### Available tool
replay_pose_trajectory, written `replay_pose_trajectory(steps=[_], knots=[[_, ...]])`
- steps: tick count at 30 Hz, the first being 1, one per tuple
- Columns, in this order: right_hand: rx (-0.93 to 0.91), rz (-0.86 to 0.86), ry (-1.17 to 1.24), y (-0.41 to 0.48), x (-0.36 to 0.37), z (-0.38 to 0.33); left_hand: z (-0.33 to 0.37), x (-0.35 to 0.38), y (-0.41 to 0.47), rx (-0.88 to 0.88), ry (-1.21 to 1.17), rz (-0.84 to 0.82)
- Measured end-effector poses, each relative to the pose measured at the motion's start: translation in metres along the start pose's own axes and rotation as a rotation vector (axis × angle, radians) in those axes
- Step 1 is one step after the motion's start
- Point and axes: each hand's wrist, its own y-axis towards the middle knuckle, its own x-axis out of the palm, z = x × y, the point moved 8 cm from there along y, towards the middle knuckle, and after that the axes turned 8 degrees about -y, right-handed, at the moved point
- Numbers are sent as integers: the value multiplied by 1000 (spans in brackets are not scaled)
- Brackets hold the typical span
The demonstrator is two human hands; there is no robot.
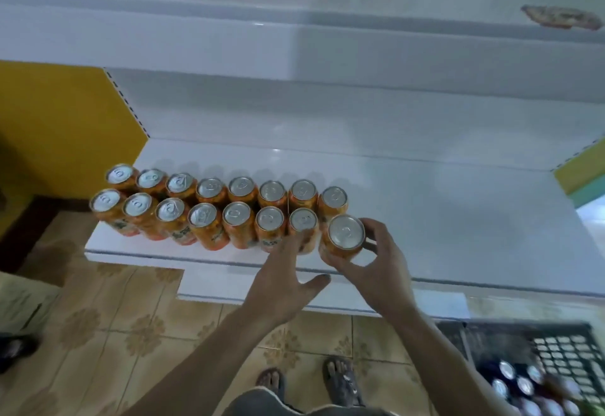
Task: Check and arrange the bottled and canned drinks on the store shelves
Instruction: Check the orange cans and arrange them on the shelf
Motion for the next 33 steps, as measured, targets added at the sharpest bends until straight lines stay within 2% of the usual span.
replay_pose_trajectory(steps=[5, 8, 11, 14, 18, 20, 21, 24, 27, 30, 33], knots=[[-159, 130, -22, -50, -25, -57, 45, -17, -12, 402, -164, -14], [-343, 205, -132, -72, -48, -97, 73, -31, -24, 536, -250, -54], [-502, 301, -155, -87, -74, -132, 108, -47, -39, 680, -308, -21], [-602, 337, -172, -88, -91, -147, 130, -53, -39, 734, -363, 11], [-612, 308, -167, -82, -104, -143, 137, -46, -38, 678, -356, 5], [-510, 264, -60, -75, -108, -133, 137, -41, -39, 644, -334, 4], [-400, 237, 95, -70, -109, -124, 136, -38, -41, 611, -342, -3], [27, 112, 758, -52, -96, -82, 131, -34, -43, 512, -370, -7], [352, -140, 1254, -44, -64, -63, 128, -32, -46, 484, -388, 35], [601, -401, 1504, -55, -35, -63, 133, -26, -48, 498, -410, 43], [618, -541, 1599, -62, -23, -66, 147, -20, -50, 538, -365, 36]])
